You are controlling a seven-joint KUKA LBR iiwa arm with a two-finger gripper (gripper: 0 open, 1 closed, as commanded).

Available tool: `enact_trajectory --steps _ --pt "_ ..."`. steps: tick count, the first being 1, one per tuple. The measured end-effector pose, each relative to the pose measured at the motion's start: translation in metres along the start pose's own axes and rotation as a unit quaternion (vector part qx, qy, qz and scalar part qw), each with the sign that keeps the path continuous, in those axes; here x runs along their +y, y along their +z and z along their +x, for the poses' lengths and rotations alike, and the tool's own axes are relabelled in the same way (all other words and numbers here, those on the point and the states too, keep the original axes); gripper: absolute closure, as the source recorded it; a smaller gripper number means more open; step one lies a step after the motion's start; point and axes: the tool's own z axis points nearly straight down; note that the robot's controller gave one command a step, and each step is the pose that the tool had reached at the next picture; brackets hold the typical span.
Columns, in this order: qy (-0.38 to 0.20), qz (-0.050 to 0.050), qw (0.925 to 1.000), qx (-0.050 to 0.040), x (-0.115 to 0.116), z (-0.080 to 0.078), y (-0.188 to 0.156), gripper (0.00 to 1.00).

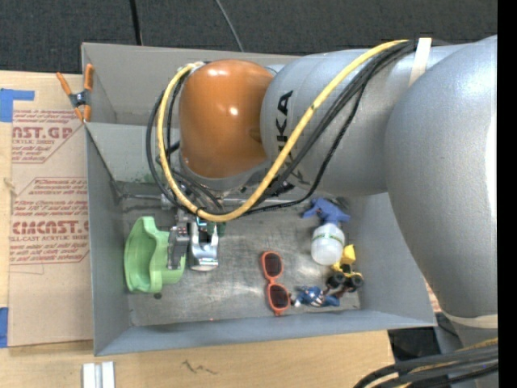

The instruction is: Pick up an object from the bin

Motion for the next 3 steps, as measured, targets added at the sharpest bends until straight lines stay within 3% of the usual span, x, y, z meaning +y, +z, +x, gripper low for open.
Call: enact_trajectory --steps 1,2,3 --pt "0.001 -0.001 1.0 -0.0037 -0.001 -0.002 -0.005 0.0" --pt "0.063 -0.001 0.998 -0.0048 0.007 -0.014 0.041 0.0" --pt "0.083 0.0 0.9965 -0.0014 0.009 -0.017 0.066 0.0"
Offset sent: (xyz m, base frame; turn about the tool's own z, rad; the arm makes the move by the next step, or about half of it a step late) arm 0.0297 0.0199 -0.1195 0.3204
